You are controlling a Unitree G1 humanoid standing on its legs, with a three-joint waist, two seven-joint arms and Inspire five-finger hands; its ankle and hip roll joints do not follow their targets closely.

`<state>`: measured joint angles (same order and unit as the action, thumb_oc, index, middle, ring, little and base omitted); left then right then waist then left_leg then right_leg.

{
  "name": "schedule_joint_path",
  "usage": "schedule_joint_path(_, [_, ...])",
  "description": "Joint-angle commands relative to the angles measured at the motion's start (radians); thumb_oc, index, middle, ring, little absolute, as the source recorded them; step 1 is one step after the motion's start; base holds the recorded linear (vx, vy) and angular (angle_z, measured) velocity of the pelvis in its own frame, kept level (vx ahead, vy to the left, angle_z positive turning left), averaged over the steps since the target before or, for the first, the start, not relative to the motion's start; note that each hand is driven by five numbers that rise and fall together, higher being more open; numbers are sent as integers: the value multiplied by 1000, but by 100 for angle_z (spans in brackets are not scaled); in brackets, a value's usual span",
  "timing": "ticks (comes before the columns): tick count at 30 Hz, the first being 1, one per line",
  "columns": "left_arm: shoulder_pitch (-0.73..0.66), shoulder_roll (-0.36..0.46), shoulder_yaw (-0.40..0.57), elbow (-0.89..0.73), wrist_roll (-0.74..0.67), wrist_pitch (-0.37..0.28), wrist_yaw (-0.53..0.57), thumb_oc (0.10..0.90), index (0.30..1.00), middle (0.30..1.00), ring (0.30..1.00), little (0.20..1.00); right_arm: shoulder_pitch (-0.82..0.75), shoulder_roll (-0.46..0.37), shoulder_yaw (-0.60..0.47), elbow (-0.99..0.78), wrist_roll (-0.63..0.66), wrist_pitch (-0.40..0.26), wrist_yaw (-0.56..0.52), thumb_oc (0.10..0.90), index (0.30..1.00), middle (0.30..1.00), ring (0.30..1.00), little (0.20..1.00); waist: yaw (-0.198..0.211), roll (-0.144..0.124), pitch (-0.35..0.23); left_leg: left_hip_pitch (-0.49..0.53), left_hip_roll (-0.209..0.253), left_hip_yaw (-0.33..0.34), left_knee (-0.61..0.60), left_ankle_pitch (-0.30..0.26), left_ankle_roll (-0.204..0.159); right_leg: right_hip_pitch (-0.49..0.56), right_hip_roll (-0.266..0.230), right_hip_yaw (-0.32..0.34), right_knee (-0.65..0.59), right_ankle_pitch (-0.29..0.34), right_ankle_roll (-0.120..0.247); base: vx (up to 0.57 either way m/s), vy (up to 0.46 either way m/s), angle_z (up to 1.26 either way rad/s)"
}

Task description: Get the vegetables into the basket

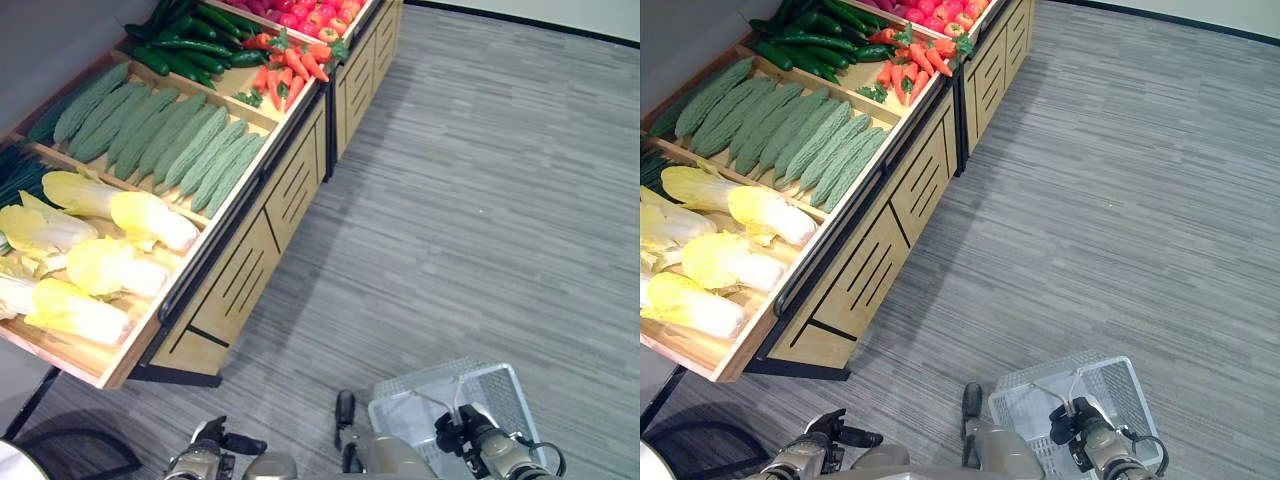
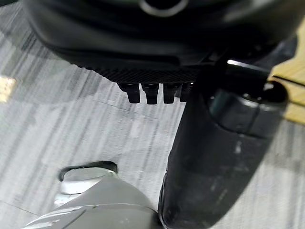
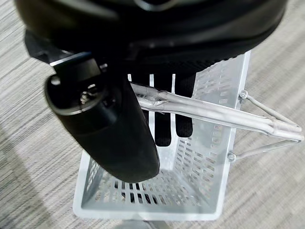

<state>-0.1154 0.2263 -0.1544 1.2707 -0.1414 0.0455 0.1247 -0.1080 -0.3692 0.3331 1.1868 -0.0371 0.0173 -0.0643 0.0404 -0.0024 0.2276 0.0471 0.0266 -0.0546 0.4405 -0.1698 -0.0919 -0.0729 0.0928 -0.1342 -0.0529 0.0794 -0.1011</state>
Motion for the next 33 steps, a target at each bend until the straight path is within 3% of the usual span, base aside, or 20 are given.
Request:
schedule_joint_path(1, [11,21,-12,17,-23,12,14,900,1000,1000,1000,1000,32,-41,-4,-2,-7,-2,4,400,300,300,300,300,7,-15,-14,43,-35,10,-155,183,38,21,-28,9,136,-185,108,295,-178,29])
schedule_joint_path(6, [20,19,-7,19,-27,13,14,900,1000,1000,1000,1000,40,-43,-5,-5,-13,-2,7,400,300,300,300,300,10,-33,-16,0,-28,43,-100,214,33,64,-40,-26,97,-184,101,139,-72,26])
schedule_joint_path(7, [21,17,-7,19,-27,14,12,900,1000,1000,1000,1000,42,-45,-5,-5,-15,0,8,400,300,300,300,300,10,-38,-16,-1,-26,58,-136,197,39,72,-49,-40,91,-187,106,82,-10,31])
schedule_joint_path(9, [23,12,-10,17,-19,14,14,900,1000,1000,1000,1000,40,-48,-8,-13,-16,2,6,400,300,300,300,300,1,-53,-18,-36,-42,73,-296,97,62,84,-81,-76,64,-173,124,11,36,45])
schedule_joint_path(10, [24,11,-11,17,-15,14,15,900,1000,1000,1000,1000,40,-48,-9,-14,-16,1,3,400,300,300,300,300,-4,-54,-18,-51,-46,77,-343,85,65,86,-88,-85,55,-167,129,-64,78,95])
schedule_joint_path(12, [26,10,-15,17,-9,13,15,900,1000,1000,1000,1000,41,-49,-11,-19,-16,0,-1,400,300,300,300,300,-14,-51,-18,-78,-47,88,-404,113,64,84,-93,-100,52,-160,130,-25,102,89])
schedule_joint_path(13, [25,14,-21,13,5,16,16,900,1000,1000,1000,1000,40,-47,-6,-28,-22,-2,1,400,300,300,300,300,-13,-46,-14,-70,-42,128,-435,128,60,89,-94,-98,70,-174,136,41,101,29])
schedule_joint_path(16, [36,25,-20,9,21,16,10,900,1000,1000,1000,1000,36,-29,6,-27,-36,4,4,400,300,300,300,300,-6,-37,-18,-21,-40,127,-490,130,73,88,-87,-75,104,-182,135,96,187,-8])
schedule_joint_path(20, [34,30,-21,13,28,17,12,900,1000,1000,1000,1000,37,-18,5,-23,-36,2,3,400,300,300,300,300,-6,-34,-22,1,-41,149,-509,132,81,94,-89,-68,105,-178,139,79,161,-30])
schedule_joint_path(29, [34,45,-16,8,26,15,18,900,1000,1000,1000,1000,18,14,20,-10,-45,7,6,400,300,300,300,300,23,-34,-26,27,-68,151,-481,70,131,119,-114,-36,106,-170,178,70,226,-4])
schedule_joint_path(33, [34,58,-5,8,20,15,17,900,1000,1000,1000,1000,-2,21,28,-15,-54,8,10,400,300,300,300,300,45,-41,-14,14,-77,144,-466,53,156,75,-128,-33,188,-173,203,12,188,-3])
